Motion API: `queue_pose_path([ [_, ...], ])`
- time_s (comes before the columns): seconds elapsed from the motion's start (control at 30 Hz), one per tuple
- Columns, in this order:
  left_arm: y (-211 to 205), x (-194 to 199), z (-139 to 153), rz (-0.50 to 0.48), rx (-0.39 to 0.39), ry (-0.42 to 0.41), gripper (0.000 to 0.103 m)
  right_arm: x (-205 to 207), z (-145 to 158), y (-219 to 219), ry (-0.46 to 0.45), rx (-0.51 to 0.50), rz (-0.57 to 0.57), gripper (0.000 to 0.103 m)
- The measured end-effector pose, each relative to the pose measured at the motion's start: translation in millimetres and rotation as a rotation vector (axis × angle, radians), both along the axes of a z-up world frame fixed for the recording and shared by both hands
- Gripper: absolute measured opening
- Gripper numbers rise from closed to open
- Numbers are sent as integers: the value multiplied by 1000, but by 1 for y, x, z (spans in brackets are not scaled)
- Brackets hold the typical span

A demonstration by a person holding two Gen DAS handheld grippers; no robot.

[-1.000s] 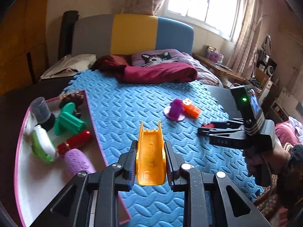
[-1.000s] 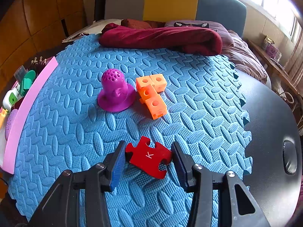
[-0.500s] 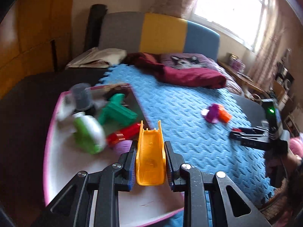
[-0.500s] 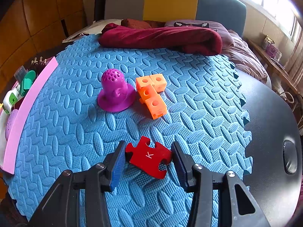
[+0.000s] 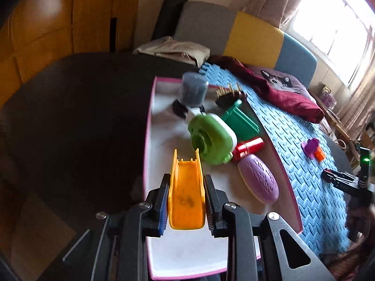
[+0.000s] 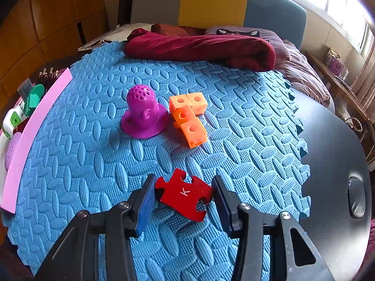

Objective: Organize rigid objects
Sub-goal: 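Carry the orange slide with the left gripper into the white tray and open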

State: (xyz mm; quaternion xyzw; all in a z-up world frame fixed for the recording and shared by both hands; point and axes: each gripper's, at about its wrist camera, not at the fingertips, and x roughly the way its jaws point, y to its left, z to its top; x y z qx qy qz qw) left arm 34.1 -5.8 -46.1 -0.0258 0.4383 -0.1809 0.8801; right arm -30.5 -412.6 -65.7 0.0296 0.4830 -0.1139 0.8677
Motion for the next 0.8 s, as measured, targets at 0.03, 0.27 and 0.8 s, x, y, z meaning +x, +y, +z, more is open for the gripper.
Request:
queue_pose_path([
  [0.03, -2, -1, -1, -7, -4, 6, 26, 0, 0, 0, 0, 0, -1, 48],
  [0.27, -23, -4, -8, -92, -41, 67, 26, 0, 0, 0, 0, -5, 1, 48],
  [0.8, -44, 19, -21, -90, 47, 48, 27, 0, 0, 0, 4, -10, 0, 48],
])
